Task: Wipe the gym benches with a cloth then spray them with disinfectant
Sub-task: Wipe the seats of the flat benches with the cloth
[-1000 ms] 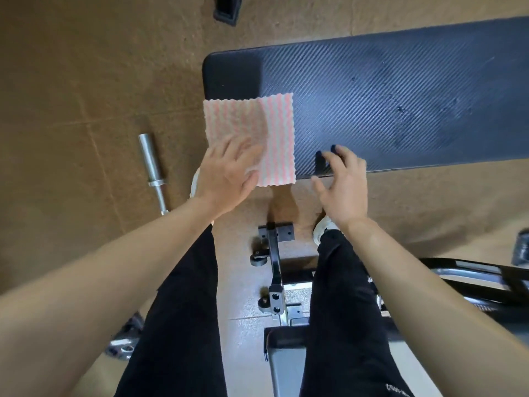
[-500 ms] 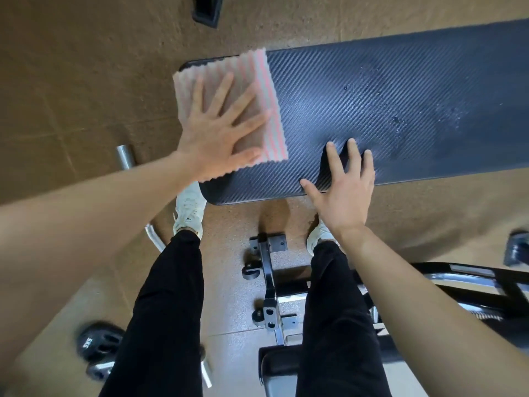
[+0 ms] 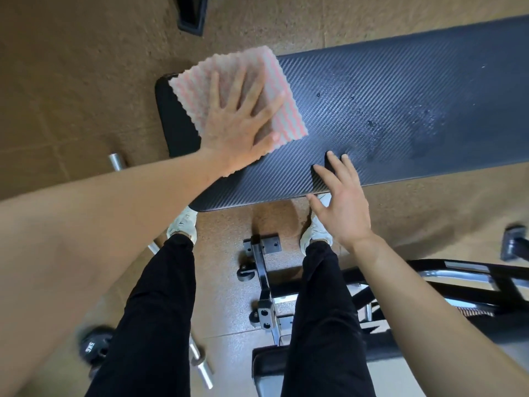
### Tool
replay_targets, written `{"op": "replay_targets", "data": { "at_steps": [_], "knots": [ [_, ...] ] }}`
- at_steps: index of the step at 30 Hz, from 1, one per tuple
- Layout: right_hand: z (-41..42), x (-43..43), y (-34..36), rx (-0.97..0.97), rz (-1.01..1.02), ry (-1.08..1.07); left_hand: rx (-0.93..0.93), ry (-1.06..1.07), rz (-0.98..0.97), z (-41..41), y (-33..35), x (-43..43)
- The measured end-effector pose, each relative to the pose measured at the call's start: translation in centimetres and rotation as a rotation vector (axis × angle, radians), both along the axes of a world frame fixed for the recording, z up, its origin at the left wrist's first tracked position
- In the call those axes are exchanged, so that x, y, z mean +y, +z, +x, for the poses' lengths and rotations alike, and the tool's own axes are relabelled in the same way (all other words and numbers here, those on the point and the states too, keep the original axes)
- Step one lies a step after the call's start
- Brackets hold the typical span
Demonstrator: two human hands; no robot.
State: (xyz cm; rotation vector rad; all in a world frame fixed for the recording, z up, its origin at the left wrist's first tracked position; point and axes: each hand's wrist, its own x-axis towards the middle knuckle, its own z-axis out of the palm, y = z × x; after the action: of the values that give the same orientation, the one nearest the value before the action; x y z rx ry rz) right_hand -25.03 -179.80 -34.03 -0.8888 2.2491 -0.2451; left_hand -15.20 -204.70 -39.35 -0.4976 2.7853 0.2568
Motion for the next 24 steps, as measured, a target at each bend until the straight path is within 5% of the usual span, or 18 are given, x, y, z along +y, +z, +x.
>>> {"op": "replay_targets", "data": {
  "at_steps": [7, 14, 24],
  "knots": [
    [-2.9, 2.3, 0.3, 0.14, -0.028, -0.331, 0.063, -0.315, 0.091, 1.8, -0.9, 9.1],
    [-6.6, 4.8, -1.0, 0.202, 0.142, -0.422, 0.037, -0.414, 0.091, -0.5, -0.8, 6.6],
    [-7.3, 5.6, -2.0, 0.279, 0.152, -0.32, 0.026, -0.103, 0.012, -10.9, -0.5, 2.4]
  ]
}}
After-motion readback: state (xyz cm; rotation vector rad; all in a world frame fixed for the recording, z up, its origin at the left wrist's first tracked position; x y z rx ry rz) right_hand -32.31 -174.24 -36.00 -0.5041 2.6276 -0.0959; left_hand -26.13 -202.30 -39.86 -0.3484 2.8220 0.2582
